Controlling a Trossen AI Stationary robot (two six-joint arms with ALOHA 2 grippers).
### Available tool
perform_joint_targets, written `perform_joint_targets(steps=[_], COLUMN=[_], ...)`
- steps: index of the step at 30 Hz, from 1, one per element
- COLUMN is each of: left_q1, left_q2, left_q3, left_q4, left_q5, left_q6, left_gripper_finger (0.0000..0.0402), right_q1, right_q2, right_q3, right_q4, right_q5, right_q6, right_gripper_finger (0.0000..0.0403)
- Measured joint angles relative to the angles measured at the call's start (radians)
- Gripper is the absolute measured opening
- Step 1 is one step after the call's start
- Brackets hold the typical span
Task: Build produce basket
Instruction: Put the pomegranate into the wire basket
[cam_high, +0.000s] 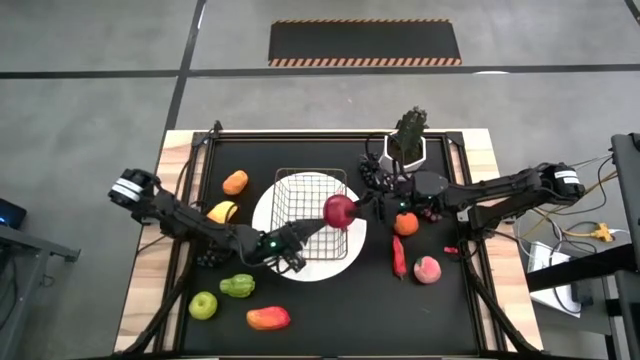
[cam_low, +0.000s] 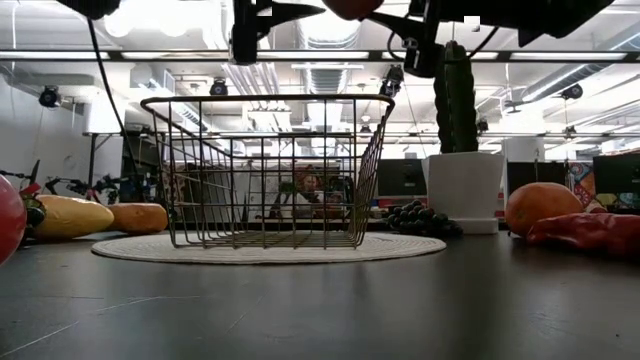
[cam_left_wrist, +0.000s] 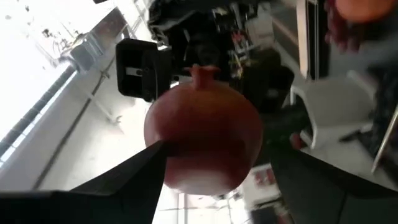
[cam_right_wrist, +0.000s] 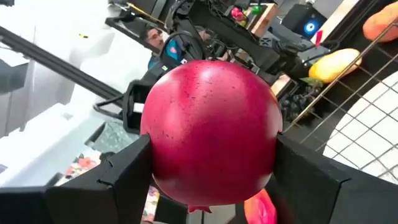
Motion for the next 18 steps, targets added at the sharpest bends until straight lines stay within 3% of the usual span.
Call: perform_joint_targets(steps=[10, 18], left_q1=[0.024, 0.024], left_q2=[-0.007, -0.008], left_q3=[-0.012, -0.014], left_q4=[0.069, 0.064], left_q5=[0.023, 0.026], left_q6=[0.054, -0.072], left_gripper_finger=[0.0267, 0.0268], right_q1=[-0.009, -0.016], right_q2=[-0.001, -0.002], right_q3=[0.000, 0.000], right_q4=[-0.022, -0.029], right_q5=[-0.005, -0.009], right_q6=[0.010, 0.019], right_gripper_finger=[0.0276, 0.0275])
